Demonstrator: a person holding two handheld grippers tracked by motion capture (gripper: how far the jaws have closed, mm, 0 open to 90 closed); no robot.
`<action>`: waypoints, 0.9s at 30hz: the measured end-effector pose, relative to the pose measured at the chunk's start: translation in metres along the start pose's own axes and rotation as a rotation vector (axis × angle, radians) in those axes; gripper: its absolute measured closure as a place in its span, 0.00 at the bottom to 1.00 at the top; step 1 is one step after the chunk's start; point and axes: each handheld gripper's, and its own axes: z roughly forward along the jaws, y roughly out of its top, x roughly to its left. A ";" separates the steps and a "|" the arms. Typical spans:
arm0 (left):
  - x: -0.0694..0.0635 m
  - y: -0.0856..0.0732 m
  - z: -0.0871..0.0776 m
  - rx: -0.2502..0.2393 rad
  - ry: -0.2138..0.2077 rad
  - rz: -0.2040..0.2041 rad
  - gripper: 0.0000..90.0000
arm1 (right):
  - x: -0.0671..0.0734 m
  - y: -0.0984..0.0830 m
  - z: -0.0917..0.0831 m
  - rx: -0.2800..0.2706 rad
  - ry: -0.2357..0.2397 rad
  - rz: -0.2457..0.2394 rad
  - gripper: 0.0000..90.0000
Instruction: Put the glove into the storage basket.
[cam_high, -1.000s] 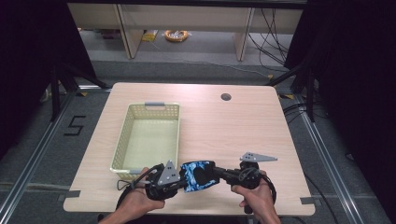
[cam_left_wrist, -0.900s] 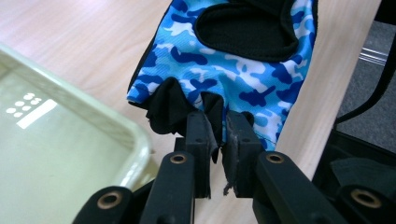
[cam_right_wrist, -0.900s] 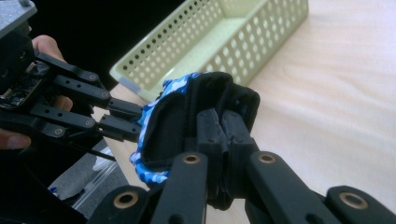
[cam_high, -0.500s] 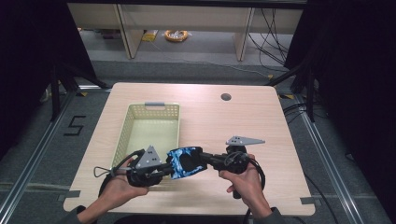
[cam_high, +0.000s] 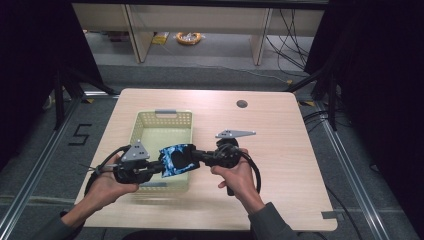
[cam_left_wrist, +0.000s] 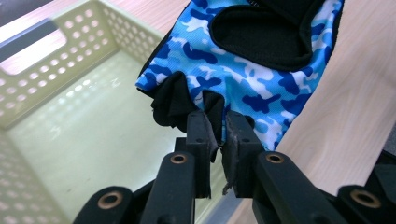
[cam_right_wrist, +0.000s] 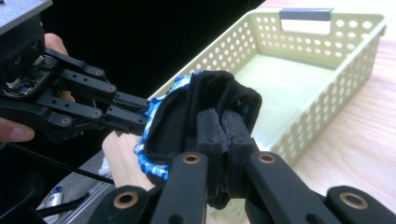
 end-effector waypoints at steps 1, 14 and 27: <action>0.003 -0.001 -0.001 0.004 0.003 -0.001 0.90 | 0.001 0.002 0.004 0.005 0.000 -0.002 0.98; 0.035 -0.030 0.003 0.061 0.019 -0.071 0.90 | 0.005 0.010 0.053 0.086 -0.019 -0.021 0.98; 0.051 -0.049 0.018 0.154 0.005 -0.101 0.89 | 0.001 0.002 0.089 0.164 -0.041 -0.028 0.97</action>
